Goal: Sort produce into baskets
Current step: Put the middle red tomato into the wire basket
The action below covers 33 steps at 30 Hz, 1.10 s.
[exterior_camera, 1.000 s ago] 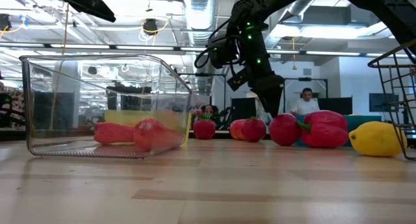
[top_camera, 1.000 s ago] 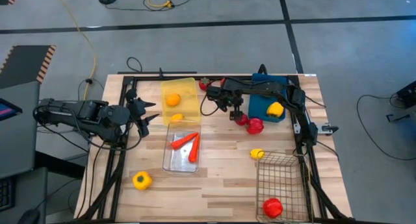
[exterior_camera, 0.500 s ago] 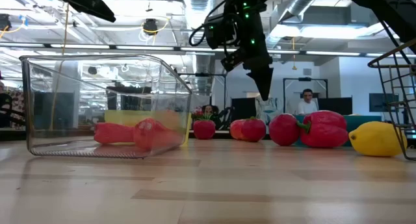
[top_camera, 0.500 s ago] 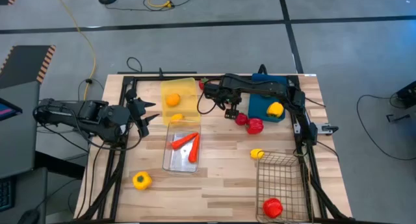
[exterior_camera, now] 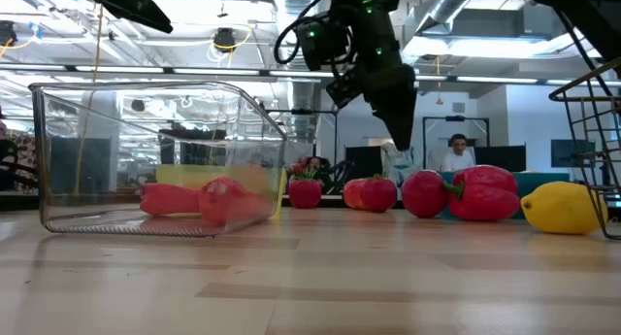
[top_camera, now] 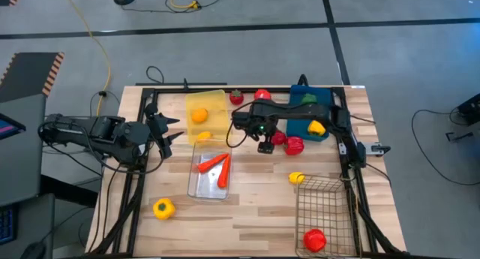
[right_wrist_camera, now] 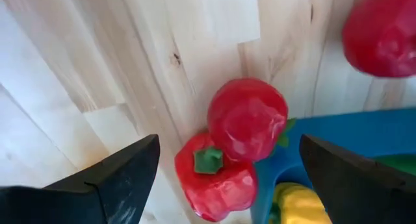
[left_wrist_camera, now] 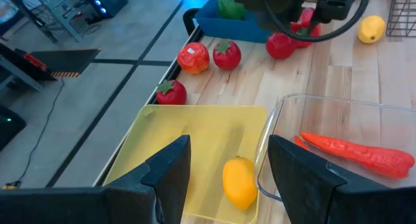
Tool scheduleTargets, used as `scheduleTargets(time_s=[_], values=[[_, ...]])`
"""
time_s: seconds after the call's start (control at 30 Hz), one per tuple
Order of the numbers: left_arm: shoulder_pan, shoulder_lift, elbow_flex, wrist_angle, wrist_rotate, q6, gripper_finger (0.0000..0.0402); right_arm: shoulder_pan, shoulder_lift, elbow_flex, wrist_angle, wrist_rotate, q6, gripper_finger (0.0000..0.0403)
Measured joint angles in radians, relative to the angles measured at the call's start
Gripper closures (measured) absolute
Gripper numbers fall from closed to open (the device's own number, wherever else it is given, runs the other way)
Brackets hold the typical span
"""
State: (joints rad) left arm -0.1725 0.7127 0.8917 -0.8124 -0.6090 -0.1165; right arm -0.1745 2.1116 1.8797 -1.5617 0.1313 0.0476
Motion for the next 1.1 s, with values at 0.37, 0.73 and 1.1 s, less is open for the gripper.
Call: scheduleTargets(time_s=[0.37, 0.73, 1.1], values=[[0.0, 0.0, 0.0, 0.0, 0.01, -0.001, 0.0208, -0.027, 0.004, -0.12, 0.022, 0.006, 0.076, 0.0007], [0.0, 0.0, 0.0, 0.0, 0.01, -0.001, 0.0208, -0.044, 0.004, -0.226, 0.13, 0.106, 0.076, 0.0007], [0.0, 0.0, 0.0, 0.0, 0.01, 0.0, 0.0208, -0.044, 0.004, -0.301, 0.165, 0.094, 0.075, 0.002]])
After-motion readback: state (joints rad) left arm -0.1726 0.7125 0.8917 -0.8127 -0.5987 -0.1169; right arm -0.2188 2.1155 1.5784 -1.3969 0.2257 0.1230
